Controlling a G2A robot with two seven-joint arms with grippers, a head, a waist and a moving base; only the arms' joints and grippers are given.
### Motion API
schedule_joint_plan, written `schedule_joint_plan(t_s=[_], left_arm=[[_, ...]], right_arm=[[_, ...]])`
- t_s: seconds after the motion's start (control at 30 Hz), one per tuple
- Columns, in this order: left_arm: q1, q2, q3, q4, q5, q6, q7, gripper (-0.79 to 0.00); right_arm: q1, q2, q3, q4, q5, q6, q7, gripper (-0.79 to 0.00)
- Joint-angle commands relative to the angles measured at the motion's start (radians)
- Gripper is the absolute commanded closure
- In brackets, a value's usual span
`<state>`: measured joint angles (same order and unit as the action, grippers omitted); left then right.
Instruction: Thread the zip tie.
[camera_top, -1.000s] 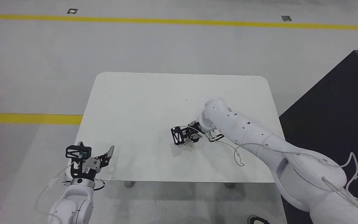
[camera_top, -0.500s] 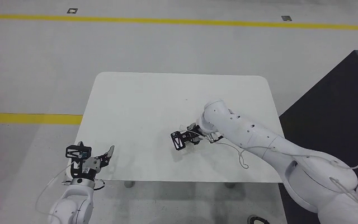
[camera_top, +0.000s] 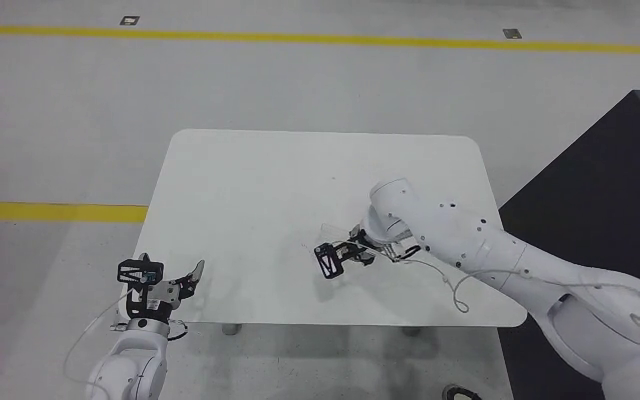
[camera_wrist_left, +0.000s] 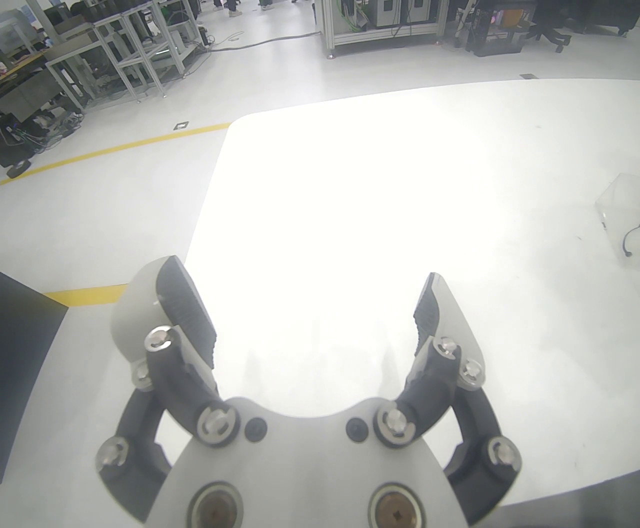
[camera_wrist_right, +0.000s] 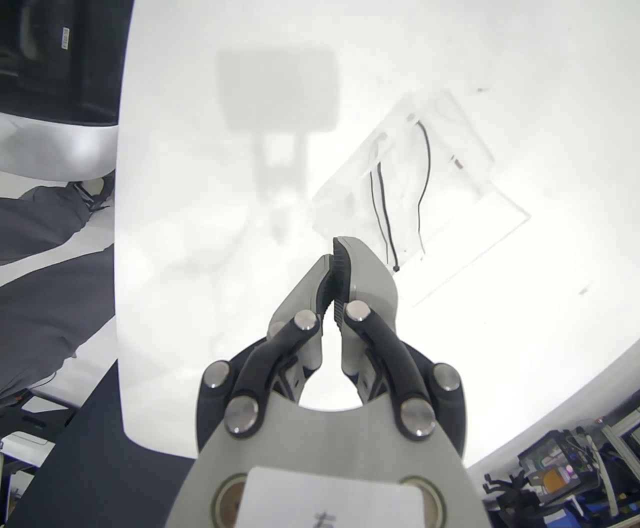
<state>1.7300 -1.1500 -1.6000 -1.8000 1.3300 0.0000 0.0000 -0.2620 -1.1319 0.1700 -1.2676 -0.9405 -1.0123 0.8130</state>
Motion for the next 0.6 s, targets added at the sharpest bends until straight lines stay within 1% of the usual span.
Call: schedule_joint_plan(t_s=[0.0, 0.23, 0.33, 0.4, 0.57], left_arm=[[0.0, 0.0, 0.0, 0.0, 0.0, 0.0, 0.0, -0.785], [0.0, 0.0, 0.0, 0.0, 0.0, 0.0, 0.0, -0.785], [0.0, 0.0, 0.0, 0.0, 0.0, 0.0, 0.0, -0.785], [0.0, 0.0, 0.0, 0.0, 0.0, 0.0, 0.0, -0.785], [0.0, 0.0, 0.0, 0.0, 0.0, 0.0, 0.0, -0.785]], right_arm=[[-0.005, 0.009, 0.0, -0.019, -0.009, 0.0, -0.005, 0.0], [0.035, 0.033, 0.0, -0.071, 0.032, 0.0, -0.008, 0.0], [0.048, 0.033, 0.0, -0.044, 0.022, 0.0, -0.042, 0.0], [0.05, 0.026, 0.0, -0.036, -0.009, 0.0, -0.08, 0.0], [0.032, 0.005, 0.0, 0.0, -0.176, 0.0, -0.237, 0.0]])
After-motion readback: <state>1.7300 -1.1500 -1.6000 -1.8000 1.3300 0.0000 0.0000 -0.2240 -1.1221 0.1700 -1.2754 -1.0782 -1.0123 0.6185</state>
